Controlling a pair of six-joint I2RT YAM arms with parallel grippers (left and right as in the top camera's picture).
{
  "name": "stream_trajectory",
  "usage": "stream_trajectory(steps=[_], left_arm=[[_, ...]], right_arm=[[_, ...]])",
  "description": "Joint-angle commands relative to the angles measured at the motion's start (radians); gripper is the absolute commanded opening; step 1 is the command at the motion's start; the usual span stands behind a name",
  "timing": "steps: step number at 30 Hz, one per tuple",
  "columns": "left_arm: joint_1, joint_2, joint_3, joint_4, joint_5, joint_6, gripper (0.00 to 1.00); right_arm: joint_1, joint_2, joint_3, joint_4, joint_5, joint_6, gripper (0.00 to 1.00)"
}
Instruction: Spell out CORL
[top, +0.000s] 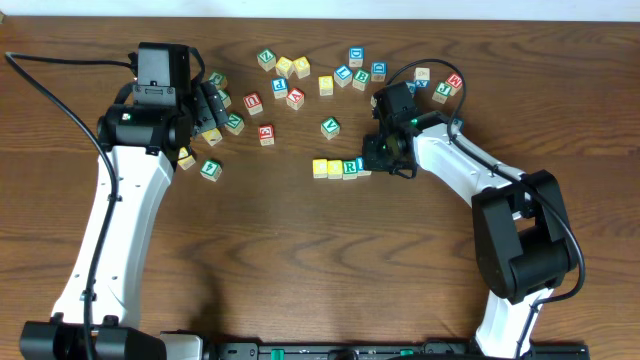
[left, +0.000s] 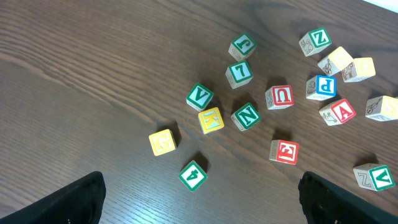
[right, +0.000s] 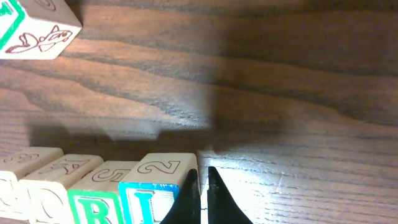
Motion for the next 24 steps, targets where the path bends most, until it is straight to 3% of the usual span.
stream_trajectory(steps=[1,24], left_arm=[[0.003,-0.004,0.005,-0.002,-0.006,0.010,0.98],[0.003,-0.004,0.005,-0.002,-0.006,0.010,0.98]], right_arm=[[0.010,0.003,-0.004,-0.016,-0.016,-0.016,0.01],[0.012,-0.105,0.052,-0.164,-0.008,-0.053,0.04]])
